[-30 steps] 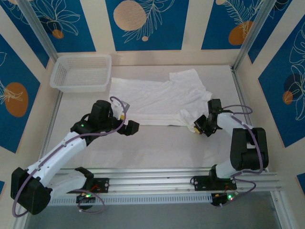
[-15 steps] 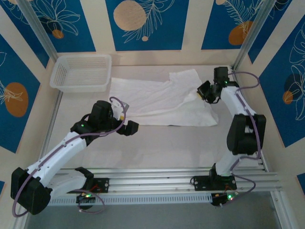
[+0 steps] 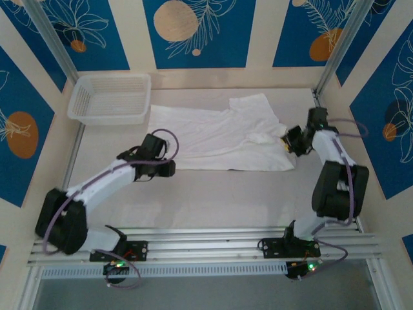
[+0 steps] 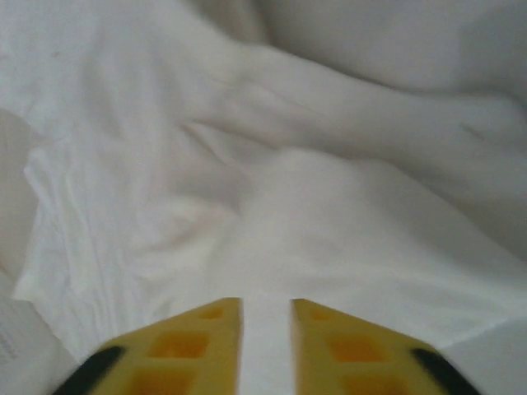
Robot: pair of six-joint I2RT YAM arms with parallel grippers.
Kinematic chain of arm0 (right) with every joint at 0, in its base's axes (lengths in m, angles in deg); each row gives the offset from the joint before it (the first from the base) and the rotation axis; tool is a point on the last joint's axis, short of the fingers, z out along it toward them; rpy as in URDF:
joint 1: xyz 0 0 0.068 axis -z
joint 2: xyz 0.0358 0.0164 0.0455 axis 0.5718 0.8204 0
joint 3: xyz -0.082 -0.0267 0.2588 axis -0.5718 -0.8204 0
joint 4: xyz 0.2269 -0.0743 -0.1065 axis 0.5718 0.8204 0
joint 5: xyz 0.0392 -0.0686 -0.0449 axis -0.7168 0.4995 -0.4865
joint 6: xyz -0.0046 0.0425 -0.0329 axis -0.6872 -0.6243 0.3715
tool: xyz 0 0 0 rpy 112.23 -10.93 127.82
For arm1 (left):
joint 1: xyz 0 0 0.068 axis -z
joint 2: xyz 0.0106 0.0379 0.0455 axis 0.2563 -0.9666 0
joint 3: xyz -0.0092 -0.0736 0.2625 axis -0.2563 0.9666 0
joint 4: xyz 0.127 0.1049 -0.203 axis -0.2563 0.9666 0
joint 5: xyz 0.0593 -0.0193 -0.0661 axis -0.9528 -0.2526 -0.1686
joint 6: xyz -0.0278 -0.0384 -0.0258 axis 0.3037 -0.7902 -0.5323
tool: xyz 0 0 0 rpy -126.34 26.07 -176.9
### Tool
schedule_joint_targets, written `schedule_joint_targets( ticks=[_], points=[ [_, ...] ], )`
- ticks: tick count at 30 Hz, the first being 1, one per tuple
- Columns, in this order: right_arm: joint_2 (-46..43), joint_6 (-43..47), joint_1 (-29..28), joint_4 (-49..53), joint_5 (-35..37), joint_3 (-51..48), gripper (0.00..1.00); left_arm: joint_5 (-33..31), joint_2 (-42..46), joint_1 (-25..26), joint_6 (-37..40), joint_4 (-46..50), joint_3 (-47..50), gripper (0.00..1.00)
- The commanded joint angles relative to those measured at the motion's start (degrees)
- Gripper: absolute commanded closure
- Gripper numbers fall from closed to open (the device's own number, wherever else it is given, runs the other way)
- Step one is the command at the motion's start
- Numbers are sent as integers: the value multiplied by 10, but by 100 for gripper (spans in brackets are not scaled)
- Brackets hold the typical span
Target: Fold the inside-out t-shirt
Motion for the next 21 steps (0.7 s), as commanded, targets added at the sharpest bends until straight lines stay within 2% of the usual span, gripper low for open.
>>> schedule_joint_targets(
  ticks=[1, 3, 5, 7, 10, 14, 17, 21],
  points=[
    [-1, 7, 40, -50, -67, -71, 84, 9, -70, -50, -47, -12, -49, 100],
    [17, 43, 47, -31, -82, -58, 87, 36, -119, -63, -45, -37, -65, 100],
    [32, 69, 42, -2, -85, -38, 92, 20, -166, -73, -55, -24, -92, 100],
    [32, 75, 37, 3, -86, -38, 92, -7, -192, -84, -71, -21, -106, 100],
    [39, 64, 33, -7, -79, -52, 91, -20, -197, -93, -78, -49, -98, 100],
    [93, 47, 40, 3, -62, -50, 92, -31, -226, -102, -80, -58, -105, 100],
    [125, 53, 50, 16, -67, -43, 91, -3, -252, -116, -87, -44, -106, 100],
    [122, 73, 53, 37, -55, -49, 89, 4, -214, -119, -106, -41, -34, 100]
  ],
)
